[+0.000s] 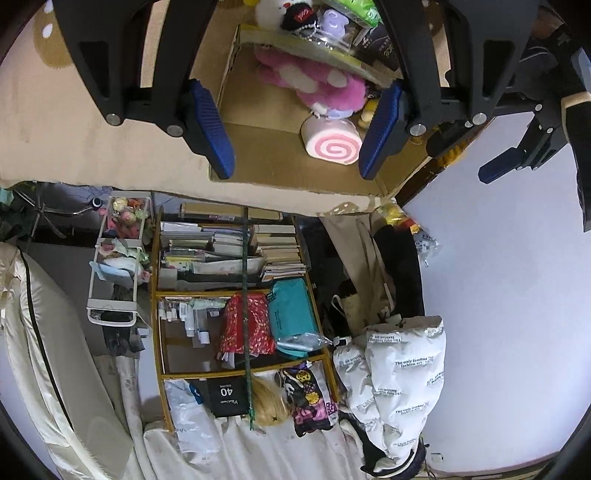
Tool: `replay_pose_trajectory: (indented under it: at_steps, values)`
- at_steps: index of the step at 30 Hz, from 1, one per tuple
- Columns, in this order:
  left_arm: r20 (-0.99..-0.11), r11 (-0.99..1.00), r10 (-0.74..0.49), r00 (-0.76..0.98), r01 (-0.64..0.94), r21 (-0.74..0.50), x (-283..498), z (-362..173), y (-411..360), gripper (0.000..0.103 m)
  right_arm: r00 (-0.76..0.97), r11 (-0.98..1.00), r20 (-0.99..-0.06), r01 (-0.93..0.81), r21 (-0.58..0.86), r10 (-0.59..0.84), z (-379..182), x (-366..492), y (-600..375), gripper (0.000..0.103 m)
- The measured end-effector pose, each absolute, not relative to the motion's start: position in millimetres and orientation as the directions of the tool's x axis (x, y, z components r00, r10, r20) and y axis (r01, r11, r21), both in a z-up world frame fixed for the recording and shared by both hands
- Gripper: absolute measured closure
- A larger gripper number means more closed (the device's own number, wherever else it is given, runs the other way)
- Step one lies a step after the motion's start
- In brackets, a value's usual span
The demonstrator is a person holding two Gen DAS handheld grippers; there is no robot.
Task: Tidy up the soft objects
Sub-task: 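Open both tools to drop the yellow dog and pink bear into the box, then move the left tool to the green tissue pack while the right tool approaches the white penguin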
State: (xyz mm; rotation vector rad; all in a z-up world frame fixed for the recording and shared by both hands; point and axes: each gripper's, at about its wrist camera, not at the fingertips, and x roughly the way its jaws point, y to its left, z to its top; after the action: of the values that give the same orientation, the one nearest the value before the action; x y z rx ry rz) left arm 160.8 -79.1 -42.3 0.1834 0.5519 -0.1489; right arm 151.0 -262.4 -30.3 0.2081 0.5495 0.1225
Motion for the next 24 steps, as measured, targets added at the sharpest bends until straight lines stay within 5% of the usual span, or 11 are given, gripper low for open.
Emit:
replay_pose_trajectory:
  at_steps: [2, 7, 16, 24]
  values:
    - [-0.543, 0.975, -0.084, 0.835, 0.183, 0.130, 158, -41, -77, 0.014, 0.845, 0.974, -0.511, -0.054, 0.219, 0.162, -30, 147, -261, 0.014]
    - [-0.625, 0.979, -0.073, 0.777, 0.177, 0.105, 154, -41, -71, 0.012, 0.834, 0.976, -0.532, -0.032, 0.216, 0.146, -31, 136, -260, 0.012]
    - [-0.673, 0.974, -0.094, 0.734, 0.208, 0.091, 127, -37, -71, 0.012, 0.823, 0.976, -0.557, 0.016, 0.218, 0.111, -29, 112, -268, 0.000]
    - [-0.697, 0.969, -0.079, 0.712, 0.220, 0.116, 102, -44, -78, 0.012, 0.804, 0.971, -0.588, 0.059, 0.232, 0.092, -30, 91, -277, 0.000]
